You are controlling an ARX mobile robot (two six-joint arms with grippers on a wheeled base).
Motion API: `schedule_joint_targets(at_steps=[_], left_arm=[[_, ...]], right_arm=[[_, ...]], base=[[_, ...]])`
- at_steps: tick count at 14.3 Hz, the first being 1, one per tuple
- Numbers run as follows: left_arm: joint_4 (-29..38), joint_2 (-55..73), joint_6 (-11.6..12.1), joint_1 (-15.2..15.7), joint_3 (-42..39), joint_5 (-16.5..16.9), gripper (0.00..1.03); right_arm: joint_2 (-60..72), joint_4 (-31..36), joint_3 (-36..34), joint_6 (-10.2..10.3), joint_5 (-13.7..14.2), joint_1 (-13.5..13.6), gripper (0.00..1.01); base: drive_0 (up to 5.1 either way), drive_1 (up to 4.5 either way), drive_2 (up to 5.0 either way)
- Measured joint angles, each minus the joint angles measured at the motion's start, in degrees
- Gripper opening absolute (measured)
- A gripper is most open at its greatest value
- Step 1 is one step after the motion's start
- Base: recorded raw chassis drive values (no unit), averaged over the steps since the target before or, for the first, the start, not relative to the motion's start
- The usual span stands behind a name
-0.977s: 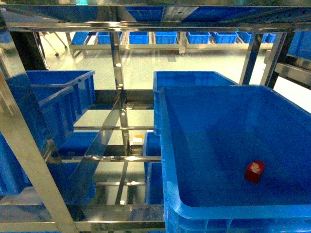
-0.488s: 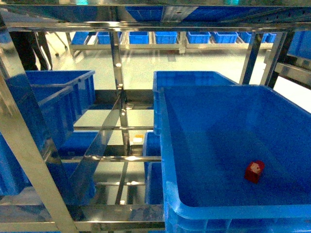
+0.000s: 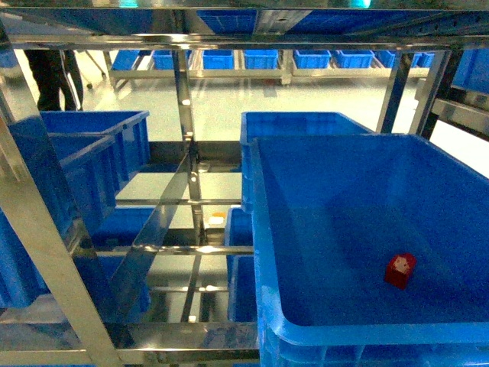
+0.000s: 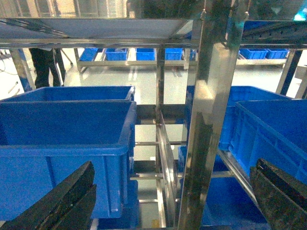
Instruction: Pick red block from blue box to shelf
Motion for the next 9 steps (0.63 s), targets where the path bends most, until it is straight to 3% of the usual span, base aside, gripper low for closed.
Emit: schedule_joint_targets(at_steps=[6,7,9], left_arm=[[0.0,0.0,0.0,0.0,0.0,0.0,0.98],[0.0,0.0,0.0,0.0,0.0,0.0,0.98],[0.1,0.0,0.0,0.0,0.0,0.0,0.98]], right_arm=[[-6.5,-6.6,0.0,0.0,0.0,0.0,0.02],[-10.8,-13.6,0.0,0.0,-0.1,0.0,0.02],[-16.0,-16.4,0.0,0.0,-0.2,0.0,0.02]], base=[[0.0,0.00,0.0],[0.0,0.00,0.0],[0.0,0.00,0.0]])
